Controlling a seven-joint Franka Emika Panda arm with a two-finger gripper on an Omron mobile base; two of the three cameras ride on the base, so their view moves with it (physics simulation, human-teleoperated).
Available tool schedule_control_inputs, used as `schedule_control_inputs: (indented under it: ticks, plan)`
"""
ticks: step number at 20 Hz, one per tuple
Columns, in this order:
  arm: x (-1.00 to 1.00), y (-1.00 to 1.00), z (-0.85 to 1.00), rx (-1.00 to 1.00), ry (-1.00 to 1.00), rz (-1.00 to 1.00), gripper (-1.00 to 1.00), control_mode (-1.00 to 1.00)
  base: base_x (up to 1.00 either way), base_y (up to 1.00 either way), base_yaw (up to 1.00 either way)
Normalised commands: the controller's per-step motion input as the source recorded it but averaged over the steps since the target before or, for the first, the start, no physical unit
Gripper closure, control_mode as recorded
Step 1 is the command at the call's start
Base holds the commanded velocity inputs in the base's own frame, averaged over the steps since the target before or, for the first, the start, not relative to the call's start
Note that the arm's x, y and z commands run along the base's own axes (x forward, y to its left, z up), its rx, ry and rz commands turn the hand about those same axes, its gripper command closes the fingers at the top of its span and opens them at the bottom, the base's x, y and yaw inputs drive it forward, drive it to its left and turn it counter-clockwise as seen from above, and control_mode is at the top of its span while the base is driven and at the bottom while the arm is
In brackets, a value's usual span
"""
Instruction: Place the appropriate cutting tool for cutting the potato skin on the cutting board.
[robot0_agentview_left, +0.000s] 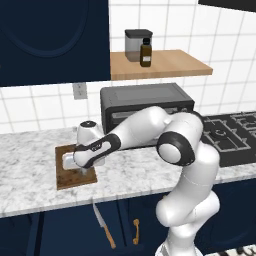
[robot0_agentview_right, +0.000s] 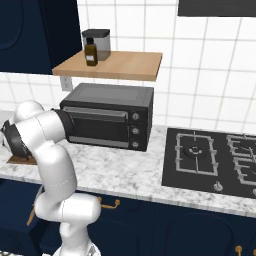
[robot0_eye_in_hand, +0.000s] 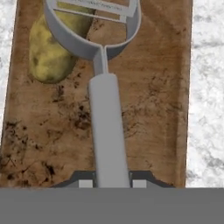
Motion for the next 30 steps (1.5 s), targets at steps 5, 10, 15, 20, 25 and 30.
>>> schedule_control_inputs:
  ticks: [5, 10, 15, 20, 25, 30]
  plan:
    - [0.03, 0.01, -0.19, 0.00, 0.00, 0.00, -1.00, -1.00, 0.00, 0.00, 0.00]
    - [-0.04, 0.00, -0.04, 0.00, 0.04, 0.00, -1.00, -1.00, 0.00, 0.00, 0.00]
    - [0.00, 0.00, 0.21, 0.00, 0.18, 0.00, -1.00, -1.00, 0.00, 0.00, 0.00]
    - [-0.06, 0.00, 0.35, 0.00, 0.09, 0.00, -1.00, -1.00, 0.00, 0.00, 0.00]
    - [-0.18, 0.02, 0.41, -0.04, 0.00, 0.00, -1.00, -1.00, 0.00, 0.00, 0.00]
    - [-0.29, 0.02, 0.29, -0.09, -0.03, 0.00, -1.00, -1.00, 0.00, 0.00, 0.00]
